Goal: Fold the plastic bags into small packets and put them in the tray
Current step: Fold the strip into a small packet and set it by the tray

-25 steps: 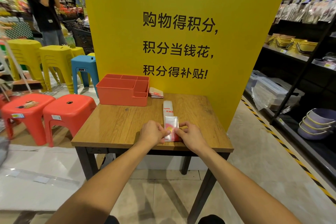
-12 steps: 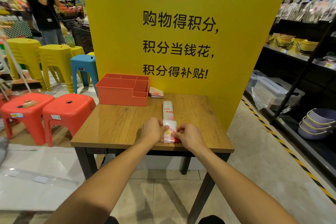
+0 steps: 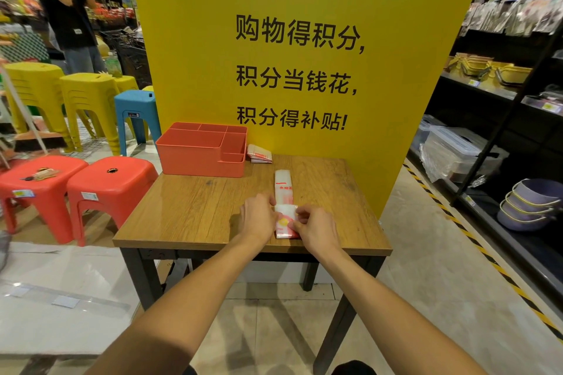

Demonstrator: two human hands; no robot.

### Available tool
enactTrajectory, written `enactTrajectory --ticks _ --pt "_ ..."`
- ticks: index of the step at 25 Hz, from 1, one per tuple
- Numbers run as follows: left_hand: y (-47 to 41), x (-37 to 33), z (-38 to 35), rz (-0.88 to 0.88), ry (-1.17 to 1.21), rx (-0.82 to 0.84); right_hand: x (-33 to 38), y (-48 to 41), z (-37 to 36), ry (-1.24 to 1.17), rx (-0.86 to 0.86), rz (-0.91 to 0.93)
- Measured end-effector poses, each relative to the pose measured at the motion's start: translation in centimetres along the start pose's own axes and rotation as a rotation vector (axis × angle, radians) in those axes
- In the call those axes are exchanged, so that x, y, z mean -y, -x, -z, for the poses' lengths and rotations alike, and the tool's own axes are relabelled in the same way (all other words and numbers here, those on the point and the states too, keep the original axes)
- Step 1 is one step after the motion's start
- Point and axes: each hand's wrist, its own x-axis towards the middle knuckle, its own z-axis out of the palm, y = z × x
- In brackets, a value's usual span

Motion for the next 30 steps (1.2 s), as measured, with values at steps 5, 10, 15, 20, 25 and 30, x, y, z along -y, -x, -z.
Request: enactTrajectory --ticks 5,10,15,20,25,30 --pt "0.8 0.2 -0.6 -0.09 -0.11 0.031 -0.6 0.4 0.4 -0.019 0.012 0.061" --pt "1.0 1.5 0.2 -0.331 -0.246 0.166 -1.2 1.0 0.6 0.087 0.082 0.202" --pt "2.6 2.6 2.6 -0.482 -0.268 0.32 -2.5 2.1 1.1 0.297 0.121 0.37" --pt "4.7 3.6 3.2 -0.598 -0.389 0.314 -3.8 2.5 1.7 0.184 0.181 0.356" --pt "5.0 3.9 2.6 -0.564 -0.237 0.206 -4.4 2.3 2.8 0.111 0.279 0.356" --pt "4.6 2.8 1.8 -0.467 -0.147 0.183 -4.9 2.2 2.4 0.026 0.139 0.393"
